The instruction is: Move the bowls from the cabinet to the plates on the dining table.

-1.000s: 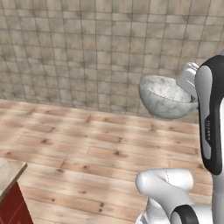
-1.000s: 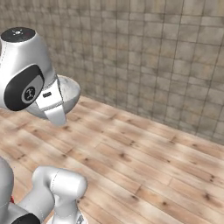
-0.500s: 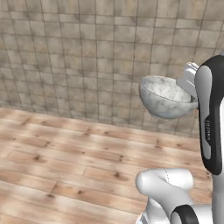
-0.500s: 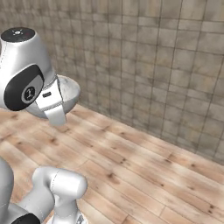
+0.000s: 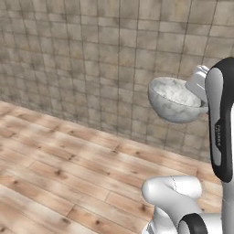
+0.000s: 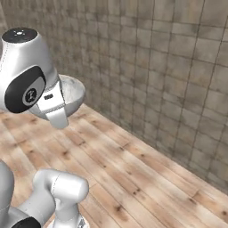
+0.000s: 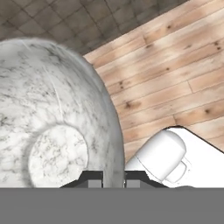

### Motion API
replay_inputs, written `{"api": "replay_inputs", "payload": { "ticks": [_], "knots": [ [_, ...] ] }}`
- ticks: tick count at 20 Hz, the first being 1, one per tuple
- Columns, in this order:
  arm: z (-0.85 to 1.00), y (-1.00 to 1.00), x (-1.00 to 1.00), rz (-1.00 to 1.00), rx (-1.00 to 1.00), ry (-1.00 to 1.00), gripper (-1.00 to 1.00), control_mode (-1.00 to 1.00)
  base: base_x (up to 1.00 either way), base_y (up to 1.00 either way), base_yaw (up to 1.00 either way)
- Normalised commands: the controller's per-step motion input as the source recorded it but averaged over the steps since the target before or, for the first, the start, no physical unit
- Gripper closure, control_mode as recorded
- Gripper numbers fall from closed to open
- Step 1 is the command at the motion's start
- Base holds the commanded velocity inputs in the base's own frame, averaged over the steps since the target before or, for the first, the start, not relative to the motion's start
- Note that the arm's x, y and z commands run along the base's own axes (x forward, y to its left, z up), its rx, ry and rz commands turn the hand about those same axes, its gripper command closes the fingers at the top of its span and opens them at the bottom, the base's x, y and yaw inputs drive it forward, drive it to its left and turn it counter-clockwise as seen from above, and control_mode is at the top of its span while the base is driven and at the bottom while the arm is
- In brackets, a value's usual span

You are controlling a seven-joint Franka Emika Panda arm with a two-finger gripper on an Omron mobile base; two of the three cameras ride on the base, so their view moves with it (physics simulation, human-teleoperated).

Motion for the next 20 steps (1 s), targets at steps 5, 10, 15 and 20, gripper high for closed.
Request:
{"api": "replay_inputs", "payload": {
  "ticks": [5, 10, 15, 20],
  "knots": [
    [0.00, 0.00, 0.00, 0.00, 0.00, 0.00, 1.00, 1.00, 0.43, 0.13, 0.59],
    [0.00, 0.00, 0.00, 0.00, 0.00, 0.00, 1.00, 1.00, 0.40, 0.00, 0.59],
    [0.00, 0.00, 0.00, 0.00, 0.00, 0.00, 1.00, 1.00, 0.54, -0.50, 0.48],
    [0.00, 0.00, 0.00, 0.00, 0.00, 0.00, 1.00, 1.00, 0.60, -0.86, 0.40]
  ]
}}
